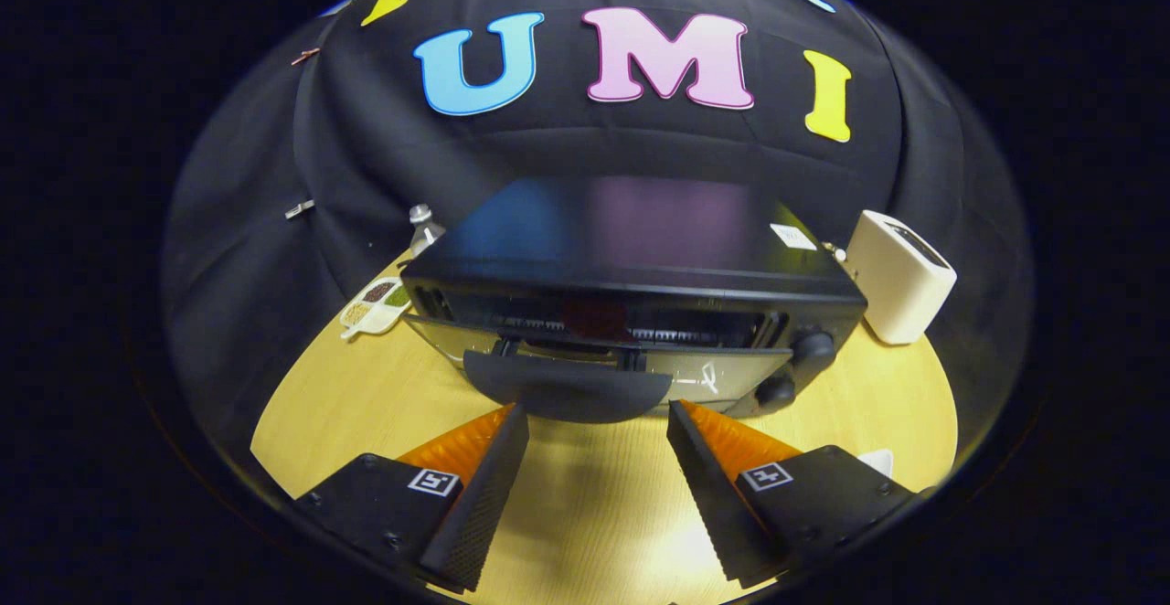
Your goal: Open the toaster oven, put the food inside, and close the toaster oven door.
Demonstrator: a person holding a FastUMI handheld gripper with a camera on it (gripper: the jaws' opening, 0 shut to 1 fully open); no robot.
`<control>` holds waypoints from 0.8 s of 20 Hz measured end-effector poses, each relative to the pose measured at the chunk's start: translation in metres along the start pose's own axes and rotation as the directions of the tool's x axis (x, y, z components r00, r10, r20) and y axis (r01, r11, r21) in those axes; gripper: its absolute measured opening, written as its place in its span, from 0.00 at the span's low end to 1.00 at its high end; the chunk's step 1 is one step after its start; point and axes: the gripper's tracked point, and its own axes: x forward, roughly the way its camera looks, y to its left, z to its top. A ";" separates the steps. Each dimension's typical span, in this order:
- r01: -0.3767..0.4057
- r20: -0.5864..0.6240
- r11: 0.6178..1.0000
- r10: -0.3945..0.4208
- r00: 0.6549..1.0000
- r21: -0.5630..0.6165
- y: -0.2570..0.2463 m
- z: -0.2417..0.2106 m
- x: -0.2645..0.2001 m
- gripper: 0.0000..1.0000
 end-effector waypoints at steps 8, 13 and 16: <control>0.013 0.142 0.999 -0.017 0.990 0.029 -0.014 0.049 -0.026 0.97; 0.064 0.288 0.997 -0.077 0.954 0.053 -0.056 0.085 -0.094 0.97; 0.125 0.379 0.991 -0.133 0.916 0.044 -0.088 0.106 -0.140 0.97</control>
